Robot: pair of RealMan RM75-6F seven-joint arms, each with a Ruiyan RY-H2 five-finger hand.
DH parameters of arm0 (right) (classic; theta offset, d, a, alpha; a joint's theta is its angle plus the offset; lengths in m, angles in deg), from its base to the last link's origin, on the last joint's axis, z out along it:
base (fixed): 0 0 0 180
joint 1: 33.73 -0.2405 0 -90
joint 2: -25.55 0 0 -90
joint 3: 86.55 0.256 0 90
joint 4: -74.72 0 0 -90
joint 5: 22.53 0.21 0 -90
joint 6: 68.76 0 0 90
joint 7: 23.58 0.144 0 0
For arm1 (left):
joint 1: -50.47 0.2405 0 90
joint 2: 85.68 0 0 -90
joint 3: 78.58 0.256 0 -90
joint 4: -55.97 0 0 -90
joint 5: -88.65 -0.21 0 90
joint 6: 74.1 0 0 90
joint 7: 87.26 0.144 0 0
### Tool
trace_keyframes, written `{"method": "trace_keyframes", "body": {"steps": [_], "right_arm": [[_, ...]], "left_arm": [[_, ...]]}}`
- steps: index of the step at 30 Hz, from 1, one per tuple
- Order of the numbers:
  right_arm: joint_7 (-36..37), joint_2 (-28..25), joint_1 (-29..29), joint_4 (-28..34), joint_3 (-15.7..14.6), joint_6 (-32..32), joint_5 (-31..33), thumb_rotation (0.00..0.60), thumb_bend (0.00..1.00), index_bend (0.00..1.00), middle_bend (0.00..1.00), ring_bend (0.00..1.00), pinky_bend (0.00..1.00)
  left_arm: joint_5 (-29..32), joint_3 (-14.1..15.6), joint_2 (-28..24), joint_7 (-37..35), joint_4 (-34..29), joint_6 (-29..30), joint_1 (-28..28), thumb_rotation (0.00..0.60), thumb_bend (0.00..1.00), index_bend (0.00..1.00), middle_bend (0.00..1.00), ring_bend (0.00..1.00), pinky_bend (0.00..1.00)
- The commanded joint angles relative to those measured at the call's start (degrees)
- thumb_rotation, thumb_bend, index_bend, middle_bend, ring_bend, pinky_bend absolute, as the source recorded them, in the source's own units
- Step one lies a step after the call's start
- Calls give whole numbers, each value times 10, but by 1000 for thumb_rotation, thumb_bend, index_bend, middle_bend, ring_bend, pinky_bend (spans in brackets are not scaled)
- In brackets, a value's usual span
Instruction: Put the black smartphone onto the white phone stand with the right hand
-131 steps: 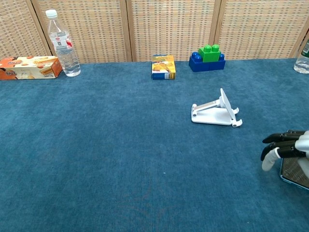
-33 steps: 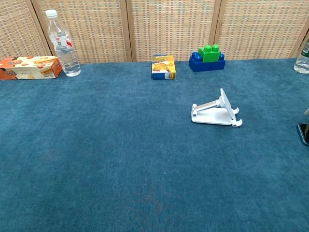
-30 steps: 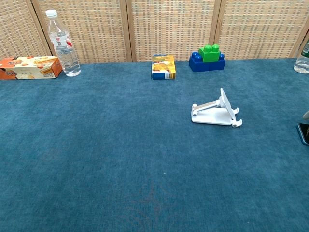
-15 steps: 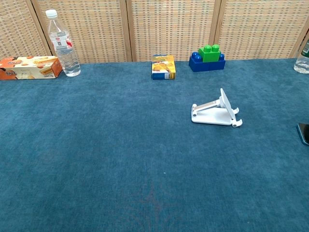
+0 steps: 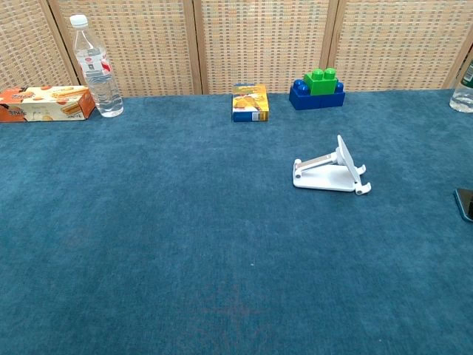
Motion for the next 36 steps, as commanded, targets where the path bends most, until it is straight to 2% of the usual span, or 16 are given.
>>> {"method": "trace_keyframes", "body": {"steps": [1,9,17,23,30,36], "right_arm": [[8,6,5,-5,-2,5,-17,600,265,383,441,393,416],[65,-3,24,5,-1,25,-105,600,361,428,480,433,417],[185,-52,64,60,7,72,-237,600,363,450,500,449,417],[245,-84,80,102,18,108,-304,600,363,459,507,457,417],[332,-86,75,105,56,119,-346,600,364,463,513,461,417],[364,-92,48,110,96,85,-329,600,397,463,513,461,417]], "left_arm": [[0,0,0,0,1,-1,0,600,0,0,0,0,0],[0,1,1,-1,3,-2,-1,600,0,0,0,0,0],[-1,1,1,-1,4,-2,-1,600,0,0,0,0,0],[-4,2,1,0,2,0,0,600,0,0,0,0,0],[-2,2,0,-4,3,0,0,600,0,0,0,0,0],[6,-1,0,-2,2,-9,-4,600,0,0,0,0,0]]}}
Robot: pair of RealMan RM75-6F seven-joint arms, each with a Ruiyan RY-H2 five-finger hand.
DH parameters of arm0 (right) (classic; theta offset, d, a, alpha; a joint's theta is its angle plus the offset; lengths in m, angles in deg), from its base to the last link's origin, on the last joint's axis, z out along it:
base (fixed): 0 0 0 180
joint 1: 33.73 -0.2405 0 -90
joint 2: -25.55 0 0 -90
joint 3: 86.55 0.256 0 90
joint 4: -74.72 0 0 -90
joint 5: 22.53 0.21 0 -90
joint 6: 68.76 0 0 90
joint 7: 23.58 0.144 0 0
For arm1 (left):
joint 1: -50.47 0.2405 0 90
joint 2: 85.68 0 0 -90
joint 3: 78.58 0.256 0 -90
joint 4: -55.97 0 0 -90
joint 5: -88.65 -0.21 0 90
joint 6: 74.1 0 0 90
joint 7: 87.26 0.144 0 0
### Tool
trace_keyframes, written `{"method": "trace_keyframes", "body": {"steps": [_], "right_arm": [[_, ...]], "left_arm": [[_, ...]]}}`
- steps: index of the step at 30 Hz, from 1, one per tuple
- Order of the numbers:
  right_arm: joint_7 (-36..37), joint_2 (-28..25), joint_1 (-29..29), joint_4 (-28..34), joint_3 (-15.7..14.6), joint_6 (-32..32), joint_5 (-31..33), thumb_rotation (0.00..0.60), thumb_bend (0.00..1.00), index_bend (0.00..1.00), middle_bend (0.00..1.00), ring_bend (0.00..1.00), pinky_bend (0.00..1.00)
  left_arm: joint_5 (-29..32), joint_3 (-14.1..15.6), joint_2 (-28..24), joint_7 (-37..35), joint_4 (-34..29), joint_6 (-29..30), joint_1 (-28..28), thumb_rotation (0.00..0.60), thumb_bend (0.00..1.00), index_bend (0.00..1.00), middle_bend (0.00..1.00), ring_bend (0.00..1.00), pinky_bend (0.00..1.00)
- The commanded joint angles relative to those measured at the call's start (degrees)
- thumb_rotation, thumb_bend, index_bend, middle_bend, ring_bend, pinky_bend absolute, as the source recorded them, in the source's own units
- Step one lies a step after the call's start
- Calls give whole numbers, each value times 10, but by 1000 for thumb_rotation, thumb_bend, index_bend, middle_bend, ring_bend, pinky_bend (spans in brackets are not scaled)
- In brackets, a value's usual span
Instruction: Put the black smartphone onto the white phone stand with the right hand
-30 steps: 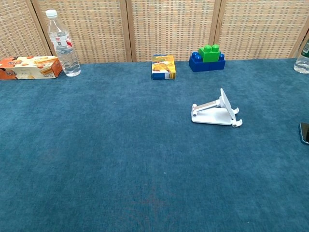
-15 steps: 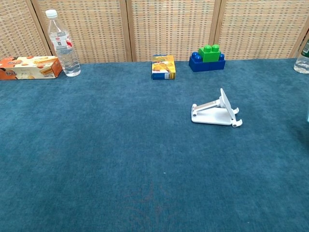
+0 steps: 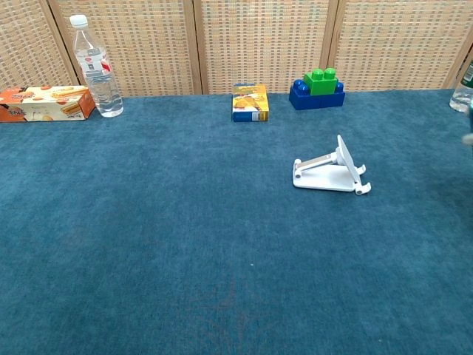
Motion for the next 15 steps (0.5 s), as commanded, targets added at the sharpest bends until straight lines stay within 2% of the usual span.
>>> {"method": "trace_keyframes", "body": {"steps": [1,4,7,15], "right_arm": [[11,-5,-19,6,25,-22,15,600,399,463,513,461,417],[13,-9,-38,10,43,-40,25,600,401,463,511,461,417],[25,-12,-52,8,48,-63,18,600,401,463,507,461,417],[136,2,-92,-41,34,-135,-83,600,414,463,505,461,417]], "left_arm": [[5,-1,0,1,0,-5,-2,600,0,0,0,0,0],[14,-4,1,1,1,-13,-6,600,0,0,0,0,0],[22,-7,1,2,1,-21,-9,600,0,0,0,0,0],[44,-12,4,12,0,-47,-20,600,0,0,0,0,0]]}}
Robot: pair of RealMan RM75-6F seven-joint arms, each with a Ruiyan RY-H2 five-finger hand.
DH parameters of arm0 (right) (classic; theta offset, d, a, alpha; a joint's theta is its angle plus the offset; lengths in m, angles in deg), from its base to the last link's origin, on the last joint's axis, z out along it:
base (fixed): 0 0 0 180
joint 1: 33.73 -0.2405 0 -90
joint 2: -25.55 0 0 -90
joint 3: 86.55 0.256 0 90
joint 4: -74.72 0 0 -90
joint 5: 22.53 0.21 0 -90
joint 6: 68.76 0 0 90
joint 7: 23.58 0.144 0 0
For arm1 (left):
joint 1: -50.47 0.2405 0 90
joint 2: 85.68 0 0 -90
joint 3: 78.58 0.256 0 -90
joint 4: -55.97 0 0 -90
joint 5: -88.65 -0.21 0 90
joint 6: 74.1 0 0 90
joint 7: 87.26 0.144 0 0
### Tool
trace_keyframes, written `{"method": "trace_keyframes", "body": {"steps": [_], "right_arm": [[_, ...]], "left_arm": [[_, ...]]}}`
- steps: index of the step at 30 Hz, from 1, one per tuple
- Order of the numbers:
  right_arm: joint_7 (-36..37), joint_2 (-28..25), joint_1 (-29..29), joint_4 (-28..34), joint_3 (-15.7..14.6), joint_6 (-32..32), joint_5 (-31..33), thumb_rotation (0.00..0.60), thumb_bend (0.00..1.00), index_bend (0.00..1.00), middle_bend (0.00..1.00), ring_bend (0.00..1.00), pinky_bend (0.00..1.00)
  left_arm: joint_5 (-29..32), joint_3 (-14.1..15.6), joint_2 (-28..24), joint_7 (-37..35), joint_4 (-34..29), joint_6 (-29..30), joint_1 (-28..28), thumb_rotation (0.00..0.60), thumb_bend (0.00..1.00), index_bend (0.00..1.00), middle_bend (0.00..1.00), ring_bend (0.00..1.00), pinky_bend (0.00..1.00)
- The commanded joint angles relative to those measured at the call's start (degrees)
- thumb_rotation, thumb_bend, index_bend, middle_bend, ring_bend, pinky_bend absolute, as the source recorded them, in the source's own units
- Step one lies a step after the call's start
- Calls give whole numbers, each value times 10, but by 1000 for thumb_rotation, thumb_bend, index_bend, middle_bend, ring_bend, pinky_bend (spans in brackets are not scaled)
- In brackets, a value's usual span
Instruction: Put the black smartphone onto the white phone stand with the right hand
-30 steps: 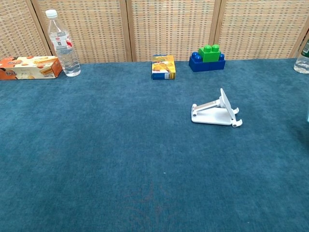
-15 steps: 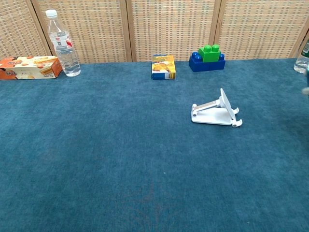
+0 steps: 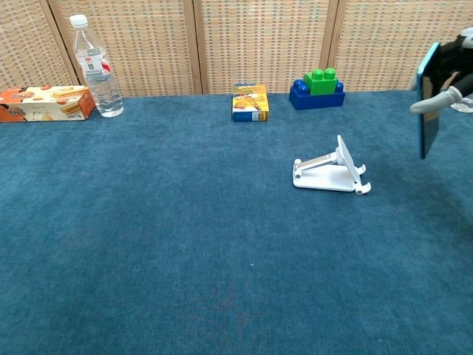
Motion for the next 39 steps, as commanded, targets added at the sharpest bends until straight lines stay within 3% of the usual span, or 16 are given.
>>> {"method": "trace_keyframes", "body": {"steps": [1,12,22,39], "right_arm": [[74,13,-25,-37,-11,-34,-64,600,414,463,504,461,417],[172,32,-94,-89,-39,-74,-172,600,466,463,497,461,417],[227,35,-147,-117,-62,-96,-221,600,466,463,495,461,417],[301,46,-173,-163,-97,-133,-210,600,517,463,490,461,417]], "left_arm": [[8,-2,1,4,0,-8,-4,600,0,0,0,0,0],[46,-14,7,20,1,-43,-21,600,0,0,0,0,0],[79,-22,12,33,5,-67,-32,600,0,0,0,0,0],[91,-22,19,53,3,-75,-37,600,0,0,0,0,0]]}}
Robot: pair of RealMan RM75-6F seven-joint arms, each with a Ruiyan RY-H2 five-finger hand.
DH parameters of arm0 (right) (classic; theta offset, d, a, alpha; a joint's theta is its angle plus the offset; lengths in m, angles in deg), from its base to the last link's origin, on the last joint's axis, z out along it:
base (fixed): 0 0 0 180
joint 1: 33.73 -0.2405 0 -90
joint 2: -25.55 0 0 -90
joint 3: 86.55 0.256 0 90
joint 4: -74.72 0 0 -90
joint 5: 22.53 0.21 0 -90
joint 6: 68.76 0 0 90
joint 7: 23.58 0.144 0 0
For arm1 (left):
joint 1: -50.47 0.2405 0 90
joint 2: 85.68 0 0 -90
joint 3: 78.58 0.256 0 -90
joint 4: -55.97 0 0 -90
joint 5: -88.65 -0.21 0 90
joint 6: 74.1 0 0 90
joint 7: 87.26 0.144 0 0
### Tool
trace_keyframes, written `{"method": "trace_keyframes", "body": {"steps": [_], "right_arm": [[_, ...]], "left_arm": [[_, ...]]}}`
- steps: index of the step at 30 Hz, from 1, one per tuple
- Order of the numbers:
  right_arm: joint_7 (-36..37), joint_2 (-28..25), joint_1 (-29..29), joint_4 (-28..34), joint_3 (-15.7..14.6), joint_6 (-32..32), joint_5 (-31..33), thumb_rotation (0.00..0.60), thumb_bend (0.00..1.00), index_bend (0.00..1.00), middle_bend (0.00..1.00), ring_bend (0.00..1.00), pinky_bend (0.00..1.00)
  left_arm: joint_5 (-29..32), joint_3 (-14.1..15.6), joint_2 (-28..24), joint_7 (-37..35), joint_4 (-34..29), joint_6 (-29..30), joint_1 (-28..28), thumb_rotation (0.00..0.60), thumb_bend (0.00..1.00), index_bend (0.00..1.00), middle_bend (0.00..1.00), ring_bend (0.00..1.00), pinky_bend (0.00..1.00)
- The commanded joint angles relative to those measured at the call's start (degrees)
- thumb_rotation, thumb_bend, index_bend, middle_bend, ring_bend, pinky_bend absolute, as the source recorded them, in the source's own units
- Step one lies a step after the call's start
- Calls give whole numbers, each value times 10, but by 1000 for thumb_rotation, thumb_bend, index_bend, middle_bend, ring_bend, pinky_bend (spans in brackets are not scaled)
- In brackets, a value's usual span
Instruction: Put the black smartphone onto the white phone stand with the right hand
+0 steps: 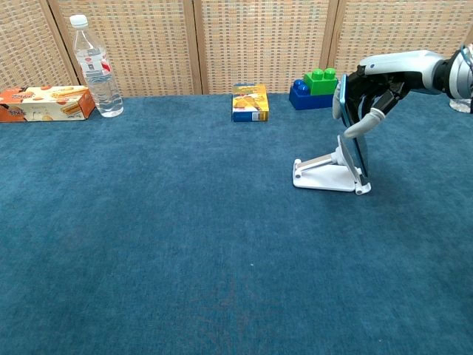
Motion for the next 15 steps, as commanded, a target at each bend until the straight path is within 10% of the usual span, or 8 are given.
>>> {"method": "trace_keyframes", "body": {"steps": [1,15], "right_arm": [[20,3,-3,-1,-5,-7,6,600,519,463,488,461,417],[46,26,-24,-33,-20,-10,1,600,569,463,481,458,417]], "left_arm": [[1,0,0,2,0,0,-1,600,0,0,0,0,0],[10,-1,4,11,1,-8,-5,600,0,0,0,0,0]]}}
